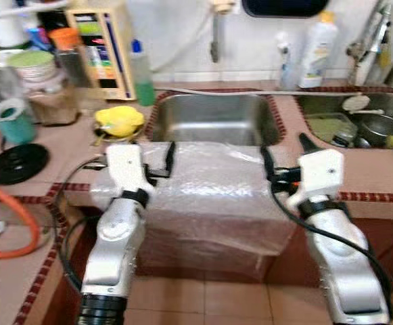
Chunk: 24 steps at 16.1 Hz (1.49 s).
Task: Kitchen organization
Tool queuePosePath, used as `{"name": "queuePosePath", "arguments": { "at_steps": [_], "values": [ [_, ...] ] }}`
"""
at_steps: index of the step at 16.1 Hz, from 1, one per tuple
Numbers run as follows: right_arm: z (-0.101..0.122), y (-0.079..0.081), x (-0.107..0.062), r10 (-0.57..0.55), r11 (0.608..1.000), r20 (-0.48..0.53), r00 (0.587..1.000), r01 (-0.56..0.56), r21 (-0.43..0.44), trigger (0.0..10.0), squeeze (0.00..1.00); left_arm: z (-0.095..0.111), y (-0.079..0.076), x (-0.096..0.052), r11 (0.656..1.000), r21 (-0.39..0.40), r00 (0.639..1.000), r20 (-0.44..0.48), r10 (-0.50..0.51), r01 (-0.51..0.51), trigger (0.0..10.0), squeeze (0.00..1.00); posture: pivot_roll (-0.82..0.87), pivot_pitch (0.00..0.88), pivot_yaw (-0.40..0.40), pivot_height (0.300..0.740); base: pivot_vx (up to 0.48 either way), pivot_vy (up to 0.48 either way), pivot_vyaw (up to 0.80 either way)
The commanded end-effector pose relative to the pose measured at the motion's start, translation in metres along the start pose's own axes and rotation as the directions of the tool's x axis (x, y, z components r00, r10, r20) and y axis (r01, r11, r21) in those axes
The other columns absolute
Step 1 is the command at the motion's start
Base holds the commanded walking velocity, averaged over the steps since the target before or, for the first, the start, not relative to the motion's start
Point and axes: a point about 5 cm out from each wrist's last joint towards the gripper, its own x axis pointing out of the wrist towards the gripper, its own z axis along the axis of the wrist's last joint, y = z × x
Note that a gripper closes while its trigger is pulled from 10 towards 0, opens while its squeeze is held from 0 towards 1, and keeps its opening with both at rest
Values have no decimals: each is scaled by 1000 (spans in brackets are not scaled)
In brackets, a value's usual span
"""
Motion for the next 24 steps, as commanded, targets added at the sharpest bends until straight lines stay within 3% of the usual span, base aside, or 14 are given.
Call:
{"name": "queuePosePath", "arguments": {
  "at_steps": [1, 8, 12, 15, 20, 24],
  "values": [
    [4, 0, 2, 6, 1000, 15, 1000, -6, -5, 10000, 0, 2, -1, 2, 1000, -6, 1000, 6, 3, -3, 10000, 0, -42, 0, 48, 740, 0, 0, 0],
    [10, -4, 6, 47, 998, 15, 999, -46, -35, 10000, 0, 1, -3, 6, 997, -51, 998, 30, 54, -53, 10000, 0, -74, 0, -24, 740, 0, 0, 0],
    [7, 0, 3, 30, 999, 11, 999, -30, -14, 10000, 0, 8, 1, 7, 999, 22, 998, 56, 40, -41, 10000, 0, -57, 0, 10, 740, 0, 0, 0],
    [7, 5, 7, -40, 999, 38, 998, 39, 27, 10000, 0, 21, -1, 9, 998, 36, 994, 87, -62, 59, 10000, 0, -34, 0, 77, 740, 0, 0, 0],
    [10, 2, 10, -74, 997, 57, 996, 71, 41, 10000, 0, 26, -8, 11, 993, 54, 987, 116, -113, 108, 10000, 0, -29, 0, 93, 740, 0, 0, 0],
    [9, 0, 10, -70, 997, 55, 996, 68, 29, 10000, 0, 21, -4, 5, 995, 49, 991, 100, -93, 88, 10000, 0, -27, 0, 86, 740, 190, 0, 0]
  ]
}}
